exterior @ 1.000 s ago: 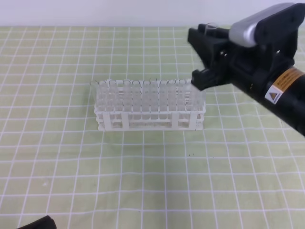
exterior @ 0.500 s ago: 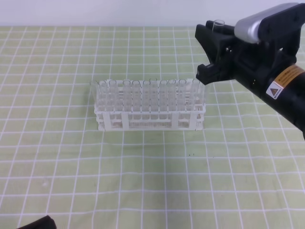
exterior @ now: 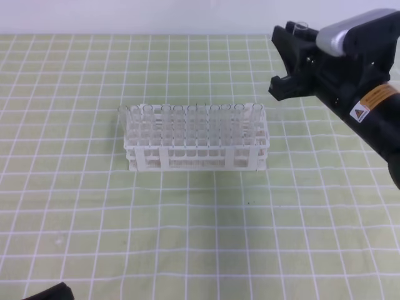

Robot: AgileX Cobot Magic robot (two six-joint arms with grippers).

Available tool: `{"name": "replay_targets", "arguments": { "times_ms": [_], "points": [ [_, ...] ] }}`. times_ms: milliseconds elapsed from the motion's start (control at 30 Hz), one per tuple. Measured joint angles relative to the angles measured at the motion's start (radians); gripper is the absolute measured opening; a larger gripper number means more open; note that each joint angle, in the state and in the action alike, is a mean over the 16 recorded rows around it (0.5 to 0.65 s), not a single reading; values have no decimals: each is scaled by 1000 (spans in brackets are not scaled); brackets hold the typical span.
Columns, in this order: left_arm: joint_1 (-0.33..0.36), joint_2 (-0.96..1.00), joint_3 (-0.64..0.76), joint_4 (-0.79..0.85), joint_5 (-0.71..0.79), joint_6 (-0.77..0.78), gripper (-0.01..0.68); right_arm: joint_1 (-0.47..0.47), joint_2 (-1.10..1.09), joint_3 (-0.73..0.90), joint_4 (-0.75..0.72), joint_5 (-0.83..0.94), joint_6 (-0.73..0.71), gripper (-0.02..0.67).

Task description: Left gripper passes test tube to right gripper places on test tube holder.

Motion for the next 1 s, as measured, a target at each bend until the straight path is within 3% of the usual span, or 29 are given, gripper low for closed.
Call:
{"name": "replay_targets", "arguments": {
  "times_ms": [400,1000],
  "points": [
    [0,0,1,0,0,0,-2,-37,154,-22,8,-135,-49,86],
    [0,0,1,0,0,0,-2,-43,293,-103,27,-134,-63,86]
  ]
}}
